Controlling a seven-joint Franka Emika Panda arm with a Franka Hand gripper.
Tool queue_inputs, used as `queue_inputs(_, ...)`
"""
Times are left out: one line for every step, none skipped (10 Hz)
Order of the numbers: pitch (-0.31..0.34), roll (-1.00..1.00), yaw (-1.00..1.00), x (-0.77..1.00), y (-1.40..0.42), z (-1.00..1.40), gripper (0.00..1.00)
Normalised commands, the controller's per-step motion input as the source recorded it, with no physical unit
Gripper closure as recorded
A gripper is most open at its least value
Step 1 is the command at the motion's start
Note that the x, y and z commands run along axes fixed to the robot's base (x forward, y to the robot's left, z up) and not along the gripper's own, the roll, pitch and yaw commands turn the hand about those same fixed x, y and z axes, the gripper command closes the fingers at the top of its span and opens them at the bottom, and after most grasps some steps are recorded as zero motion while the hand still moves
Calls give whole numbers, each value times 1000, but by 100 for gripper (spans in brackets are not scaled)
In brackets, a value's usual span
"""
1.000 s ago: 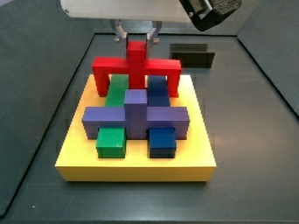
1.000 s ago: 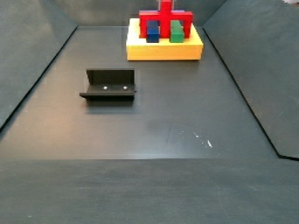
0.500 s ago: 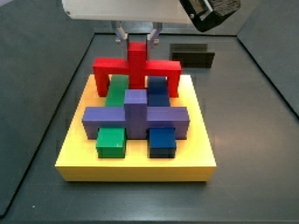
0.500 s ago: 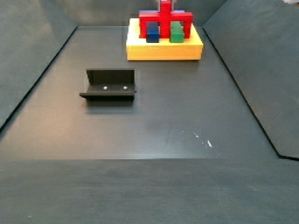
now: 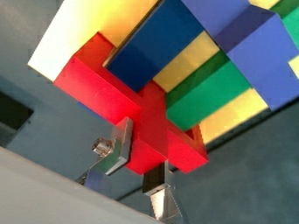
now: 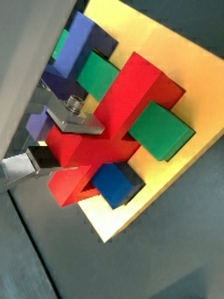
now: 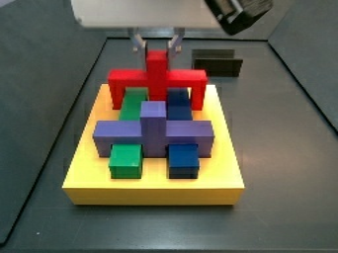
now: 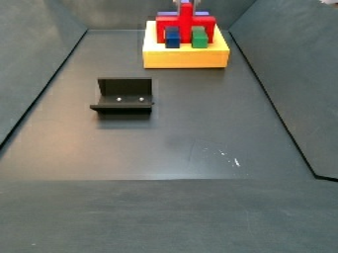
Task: Pick up the red object. Move up. Move to above the board. Insert the red object.
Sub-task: Insert the red object.
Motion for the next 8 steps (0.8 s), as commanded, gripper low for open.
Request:
queue_inputs(-311, -190, 0, 0, 0, -423, 100)
queue_inputs(-311, -210, 0, 0, 3, -360, 100)
queue_inputs(-236, -44, 0, -54, 0, -309, 100)
queue_inputs(-113, 40, 0, 0, -3, -471, 100)
queue_inputs(-46, 40, 0, 34, 0, -534, 100)
queue_inputs(-6, 69, -6, 66, 0, -537, 100)
queue_inputs(0, 0, 0, 0, 0, -37, 100)
queue_inputs(0, 0, 0, 0, 0, 0, 100)
